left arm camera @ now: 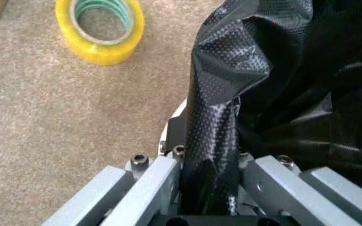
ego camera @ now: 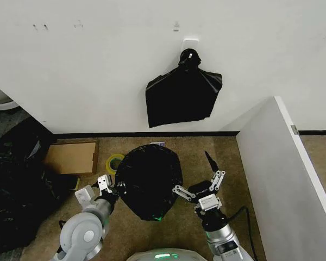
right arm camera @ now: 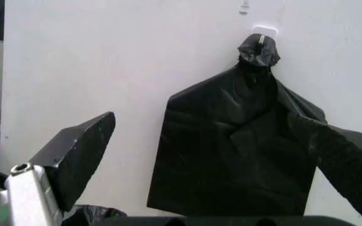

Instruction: Place the garbage bag over the trash bin.

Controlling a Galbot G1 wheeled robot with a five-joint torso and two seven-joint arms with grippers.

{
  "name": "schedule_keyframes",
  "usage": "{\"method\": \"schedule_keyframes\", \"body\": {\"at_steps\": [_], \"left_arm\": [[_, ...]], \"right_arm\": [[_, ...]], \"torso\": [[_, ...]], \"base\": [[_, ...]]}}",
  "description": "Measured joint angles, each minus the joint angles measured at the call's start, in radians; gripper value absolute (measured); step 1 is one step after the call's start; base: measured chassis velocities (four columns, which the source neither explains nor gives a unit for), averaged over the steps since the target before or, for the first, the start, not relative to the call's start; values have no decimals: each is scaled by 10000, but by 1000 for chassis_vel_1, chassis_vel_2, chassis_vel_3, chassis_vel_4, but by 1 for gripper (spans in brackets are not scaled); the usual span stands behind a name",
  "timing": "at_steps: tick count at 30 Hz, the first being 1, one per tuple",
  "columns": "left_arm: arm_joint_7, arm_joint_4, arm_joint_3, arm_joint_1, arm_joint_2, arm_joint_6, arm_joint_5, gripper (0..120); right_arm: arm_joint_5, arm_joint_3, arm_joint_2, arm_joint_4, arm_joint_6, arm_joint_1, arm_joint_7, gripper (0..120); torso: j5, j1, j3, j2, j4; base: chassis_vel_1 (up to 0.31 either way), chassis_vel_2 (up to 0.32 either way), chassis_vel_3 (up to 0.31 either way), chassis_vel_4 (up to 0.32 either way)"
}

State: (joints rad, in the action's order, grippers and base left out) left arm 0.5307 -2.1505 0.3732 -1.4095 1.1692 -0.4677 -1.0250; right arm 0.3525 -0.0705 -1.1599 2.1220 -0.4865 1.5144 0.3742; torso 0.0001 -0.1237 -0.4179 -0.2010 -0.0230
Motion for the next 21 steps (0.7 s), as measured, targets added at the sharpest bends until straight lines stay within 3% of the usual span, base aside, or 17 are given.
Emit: {"method": "schedule_keyframes", "body": {"at_steps": [15, 18, 21], "left_arm": [[2, 443, -434, -25, 100, 354, 1627, 0], [-1, 433, -499, -42, 106, 387, 1767, 4], [-1, 333, -540, -66, 123, 392, 1842, 19]], "right_arm": [[-124, 66, 6, -96, 46, -29, -133, 100], [-128, 66, 7, -96, 48, -28, -150, 100], [-139, 57, 12, -99, 52, -19, -151, 100]], "torso": [[-1, 0, 0, 0, 0], [0, 0, 0, 0, 0], [-1, 0, 0, 0, -1]], "base": [[0, 0, 0, 0], [0, 0, 0, 0], [0, 0, 0, 0]]}}
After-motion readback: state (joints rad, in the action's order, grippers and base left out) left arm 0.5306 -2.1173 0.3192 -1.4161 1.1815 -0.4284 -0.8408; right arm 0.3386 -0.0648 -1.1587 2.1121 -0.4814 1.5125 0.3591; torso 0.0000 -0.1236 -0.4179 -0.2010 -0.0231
